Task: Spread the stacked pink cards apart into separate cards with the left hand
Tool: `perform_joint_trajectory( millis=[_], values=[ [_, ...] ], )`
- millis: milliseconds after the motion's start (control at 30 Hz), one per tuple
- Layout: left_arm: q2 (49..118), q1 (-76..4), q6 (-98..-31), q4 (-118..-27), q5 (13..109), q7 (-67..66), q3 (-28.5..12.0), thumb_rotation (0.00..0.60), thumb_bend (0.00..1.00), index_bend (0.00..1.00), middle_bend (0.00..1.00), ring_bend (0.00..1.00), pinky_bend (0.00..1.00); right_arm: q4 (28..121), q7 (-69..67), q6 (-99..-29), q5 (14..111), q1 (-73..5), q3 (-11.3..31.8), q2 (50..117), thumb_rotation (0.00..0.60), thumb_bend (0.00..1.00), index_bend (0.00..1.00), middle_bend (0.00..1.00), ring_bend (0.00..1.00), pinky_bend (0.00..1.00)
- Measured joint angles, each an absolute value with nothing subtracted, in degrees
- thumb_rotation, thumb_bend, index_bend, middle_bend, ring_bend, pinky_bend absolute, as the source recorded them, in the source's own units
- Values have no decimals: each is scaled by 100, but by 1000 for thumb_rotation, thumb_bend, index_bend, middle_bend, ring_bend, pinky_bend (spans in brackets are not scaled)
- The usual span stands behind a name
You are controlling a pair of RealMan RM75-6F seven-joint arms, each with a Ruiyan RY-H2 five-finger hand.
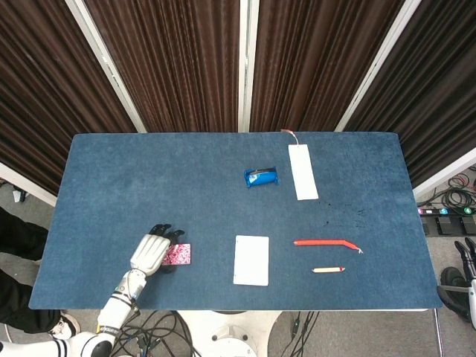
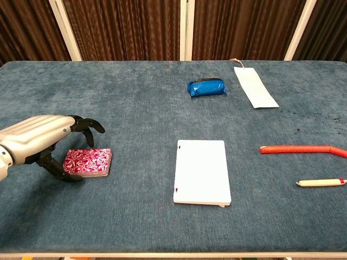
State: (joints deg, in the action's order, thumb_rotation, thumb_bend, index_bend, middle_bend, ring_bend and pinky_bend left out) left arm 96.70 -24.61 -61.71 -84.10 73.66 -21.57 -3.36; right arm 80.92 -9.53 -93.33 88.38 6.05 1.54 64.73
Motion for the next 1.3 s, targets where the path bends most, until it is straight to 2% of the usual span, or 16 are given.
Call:
perform_joint_trajectory(
  millis=[333, 1300],
  values=[
    [9681, -2498, -6195, -8386, 7336, -2123, -324, 600, 183, 221, 369, 120, 150, 8056, -982, -9315, 8813, 601, 165, 6488, 600, 136, 0, 0, 0, 0],
    [9620, -2523, -6343, -8446, 7468, -1828, -279, 600, 217, 260, 439, 158, 150, 8053, -989, -9310, 8797, 607, 174, 6483, 600, 136, 0, 0, 0, 0]
  ],
)
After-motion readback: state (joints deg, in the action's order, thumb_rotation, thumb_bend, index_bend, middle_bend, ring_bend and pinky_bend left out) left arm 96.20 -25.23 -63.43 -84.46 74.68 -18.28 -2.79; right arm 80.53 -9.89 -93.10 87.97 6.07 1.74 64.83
